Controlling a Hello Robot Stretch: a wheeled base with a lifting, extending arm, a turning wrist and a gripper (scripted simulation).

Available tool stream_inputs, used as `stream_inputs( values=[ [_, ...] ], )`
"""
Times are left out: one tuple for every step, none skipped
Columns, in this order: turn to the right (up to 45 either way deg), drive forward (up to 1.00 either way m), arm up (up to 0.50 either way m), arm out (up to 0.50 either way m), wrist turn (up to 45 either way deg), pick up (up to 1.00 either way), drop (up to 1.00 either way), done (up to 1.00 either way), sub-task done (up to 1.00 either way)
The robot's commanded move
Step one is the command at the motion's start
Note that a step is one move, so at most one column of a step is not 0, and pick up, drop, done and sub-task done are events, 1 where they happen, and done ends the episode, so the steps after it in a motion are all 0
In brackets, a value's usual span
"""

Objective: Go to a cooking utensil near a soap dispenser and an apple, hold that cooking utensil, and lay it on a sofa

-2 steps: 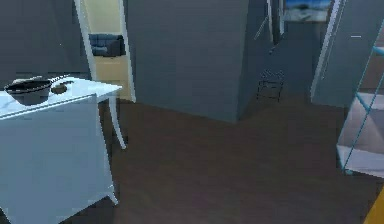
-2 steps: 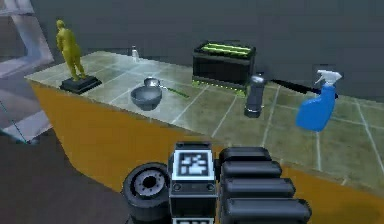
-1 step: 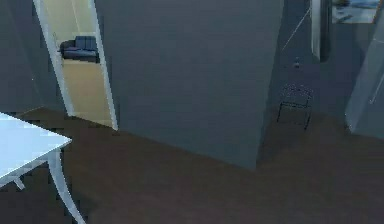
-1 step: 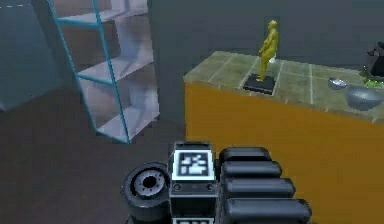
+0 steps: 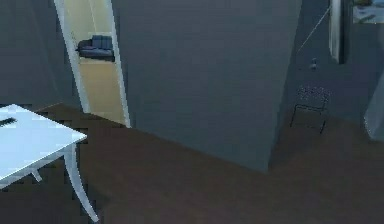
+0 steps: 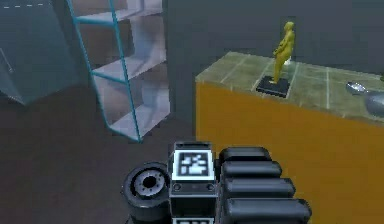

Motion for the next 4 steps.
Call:
stream_inputs(
  values=[
    [0.0,0.20,0.00,0.00,0.0,0.00,0.00,0.00,0.00],
    [-12.0,0.00,0.00,0.00,0.0,0.00,0.00,0.00,0.00],
    [0.0,1.00,0.00,0.00,0.0,0.00,0.00,0.00,0.00],
    [0.0,0.15,0.00,0.00,0.0,0.00,0.00,0.00,0.00]
  ],
)
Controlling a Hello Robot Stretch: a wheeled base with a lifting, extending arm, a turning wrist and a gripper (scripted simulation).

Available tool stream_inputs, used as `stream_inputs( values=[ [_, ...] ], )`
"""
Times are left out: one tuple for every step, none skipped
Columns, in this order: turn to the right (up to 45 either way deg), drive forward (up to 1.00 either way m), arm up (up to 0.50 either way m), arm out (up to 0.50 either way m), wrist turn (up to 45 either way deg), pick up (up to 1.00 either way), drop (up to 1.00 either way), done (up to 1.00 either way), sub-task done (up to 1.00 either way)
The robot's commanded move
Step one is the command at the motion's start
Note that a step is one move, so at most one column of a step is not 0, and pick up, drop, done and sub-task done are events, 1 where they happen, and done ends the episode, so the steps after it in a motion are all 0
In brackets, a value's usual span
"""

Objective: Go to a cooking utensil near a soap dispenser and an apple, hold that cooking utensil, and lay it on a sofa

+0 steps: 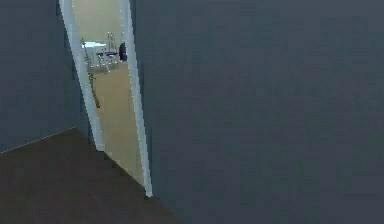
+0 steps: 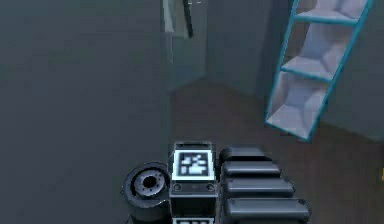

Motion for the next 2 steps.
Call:
stream_inputs(
  values=[
    [-45.0,0.00,0.00,0.00,0.0,0.00,0.00,0.00,0.00],
    [0.0,1.00,0.00,0.00,0.0,0.00,0.00,0.00,0.00]
  ],
)
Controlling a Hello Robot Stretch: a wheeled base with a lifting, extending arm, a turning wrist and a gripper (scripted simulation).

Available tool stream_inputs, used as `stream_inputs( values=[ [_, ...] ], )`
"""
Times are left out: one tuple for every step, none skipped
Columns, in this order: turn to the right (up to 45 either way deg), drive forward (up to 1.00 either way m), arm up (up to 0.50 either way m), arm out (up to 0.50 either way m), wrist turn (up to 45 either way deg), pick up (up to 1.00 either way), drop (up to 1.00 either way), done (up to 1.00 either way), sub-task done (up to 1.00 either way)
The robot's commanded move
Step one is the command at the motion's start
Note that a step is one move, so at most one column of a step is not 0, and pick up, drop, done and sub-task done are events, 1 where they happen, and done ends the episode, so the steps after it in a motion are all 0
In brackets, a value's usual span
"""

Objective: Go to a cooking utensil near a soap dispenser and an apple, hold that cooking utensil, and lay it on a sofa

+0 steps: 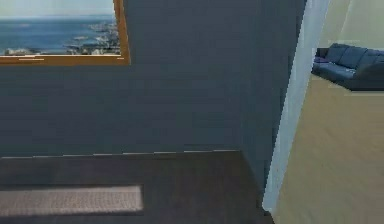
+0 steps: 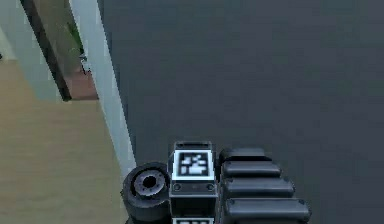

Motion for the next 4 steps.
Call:
stream_inputs(
  values=[
    [-3.0,0.00,0.00,0.00,0.0,0.00,0.00,0.00,0.00],
    [45.0,0.00,0.00,0.00,0.0,0.00,0.00,0.00,0.00],
    [45.0,0.00,0.00,0.00,0.0,0.00,0.00,0.00,0.00],
    [0.0,0.05,0.00,0.00,0.0,0.00,0.00,0.00,0.00]
  ],
)
